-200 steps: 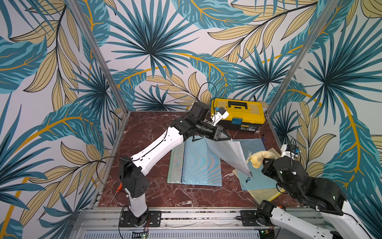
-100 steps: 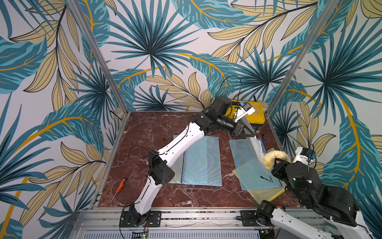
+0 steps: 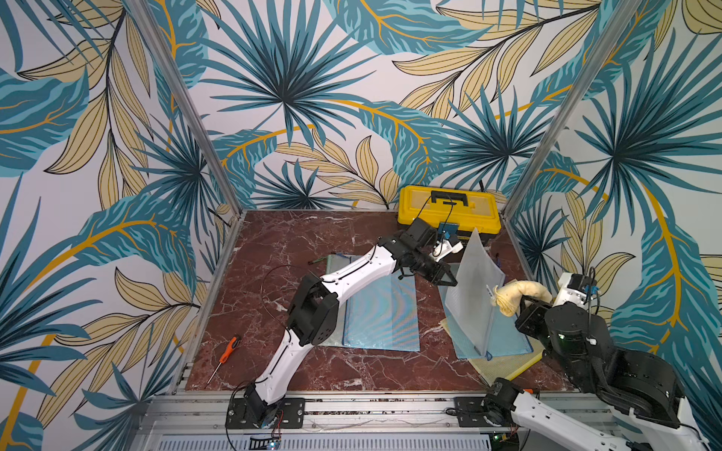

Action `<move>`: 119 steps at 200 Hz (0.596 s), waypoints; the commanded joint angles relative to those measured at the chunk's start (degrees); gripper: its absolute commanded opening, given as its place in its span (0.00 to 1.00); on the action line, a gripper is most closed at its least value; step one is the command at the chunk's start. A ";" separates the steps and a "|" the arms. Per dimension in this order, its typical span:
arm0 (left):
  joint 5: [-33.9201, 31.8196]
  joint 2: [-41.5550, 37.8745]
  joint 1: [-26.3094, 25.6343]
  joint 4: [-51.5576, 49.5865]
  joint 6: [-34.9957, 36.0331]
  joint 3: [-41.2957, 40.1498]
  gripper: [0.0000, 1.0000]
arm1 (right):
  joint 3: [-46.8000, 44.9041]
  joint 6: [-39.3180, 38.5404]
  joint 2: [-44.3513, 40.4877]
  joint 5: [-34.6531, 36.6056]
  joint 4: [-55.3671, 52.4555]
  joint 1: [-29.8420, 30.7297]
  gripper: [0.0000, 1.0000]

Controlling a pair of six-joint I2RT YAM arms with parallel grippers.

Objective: Wipe the document bag
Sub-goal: Place the document bag.

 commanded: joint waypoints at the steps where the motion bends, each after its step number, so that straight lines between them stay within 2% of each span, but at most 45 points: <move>1: -7.04 -1.98 0.94 0.92 -1.00 -2.75 0.00 | -0.68 -1.53 1.15 -0.54 0.84 -0.17 0.00; 7: -9.39 -2.46 1.25 1.01 -1.57 -3.90 0.02 | -0.78 -1.66 1.31 -0.81 1.10 -0.17 0.00; 16: -12.13 -3.10 1.89 1.10 -2.51 -5.49 0.11 | -1.00 -1.82 1.55 -1.27 1.47 -0.17 0.00; 37: -14.10 -4.65 3.55 1.86 -4.34 -8.65 0.54 | -1.52 -2.14 2.67 -2.77 1.91 -0.17 0.00; 45: -15.51 -6.17 3.84 2.23 -4.46 -10.10 0.64 | -1.82 -2.51 3.44 -3.61 2.32 -0.17 0.00; 59: -19.65 -11.05 4.47 3.69 -4.56 -13.54 0.76 | -2.67 -3.36 5.56 -6.35 3.83 -0.17 0.00; 64: -20.98 -13.72 4.93 4.89 -4.91 -15.48 0.88 | -3.26 -3.51 6.57 -7.70 4.68 -0.17 0.00; 73: -23.12 -18.28 6.18 6.76 -5.76 -18.84 1.00 | -4.29 -3.49 8.67 -10.58 6.30 -0.17 0.00; 96: -24.39 -27.61 11.10 7.76 -6.62 -28.36 1.00 | -7.27 -2.72 14.74 -19.95 13.40 -0.17 0.00; 119: -25.60 -34.09 17.07 7.90 -8.06 -41.39 0.99 | -9.31 -3.18 20.55 -26.15 21.01 -0.15 0.00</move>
